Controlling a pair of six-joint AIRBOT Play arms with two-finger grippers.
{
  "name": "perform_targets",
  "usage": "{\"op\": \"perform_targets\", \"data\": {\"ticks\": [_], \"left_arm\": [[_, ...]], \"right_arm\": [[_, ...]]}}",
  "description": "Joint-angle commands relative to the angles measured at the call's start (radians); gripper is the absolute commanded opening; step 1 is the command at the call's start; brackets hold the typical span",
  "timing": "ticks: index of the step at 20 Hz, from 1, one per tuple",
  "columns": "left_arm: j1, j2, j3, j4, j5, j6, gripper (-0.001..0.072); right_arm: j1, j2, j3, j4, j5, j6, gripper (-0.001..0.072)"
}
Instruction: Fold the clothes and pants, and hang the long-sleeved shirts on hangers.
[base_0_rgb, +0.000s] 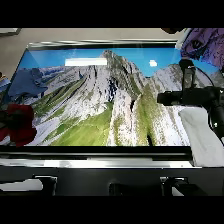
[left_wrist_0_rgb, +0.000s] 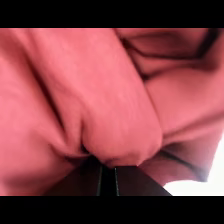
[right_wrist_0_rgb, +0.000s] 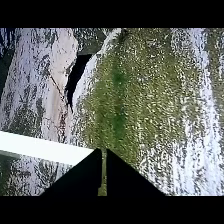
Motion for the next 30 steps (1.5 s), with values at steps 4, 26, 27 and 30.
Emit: {"op": "perform_targets", "data": {"ticks": [4,26,27,30], "left_arm": [[-0.251,0.334,0.003,-0.193,-0.050,0.019,0.0012],[-0.864,0.240,0.003,-0.371,0.101,-0.301,0.0620],[-0.806,0.256,0.003,-0.371,0.070,-0.262,0.0620],[-0.676,0.259,0.002,-0.370,-0.008,-0.229,0.0619]], "right_arm": [[0.001,0.001,0.001,-0.001,-0.057,0.000,0.0080],[-0.109,-0.016,-0.090,-0.077,-0.004,0.167,0.0306],[-0.143,-0.039,-0.127,0.051,0.018,0.184,0.0370],[-0.113,-0.160,-0.237,0.495,-0.025,-0.019,0.0440]]}}
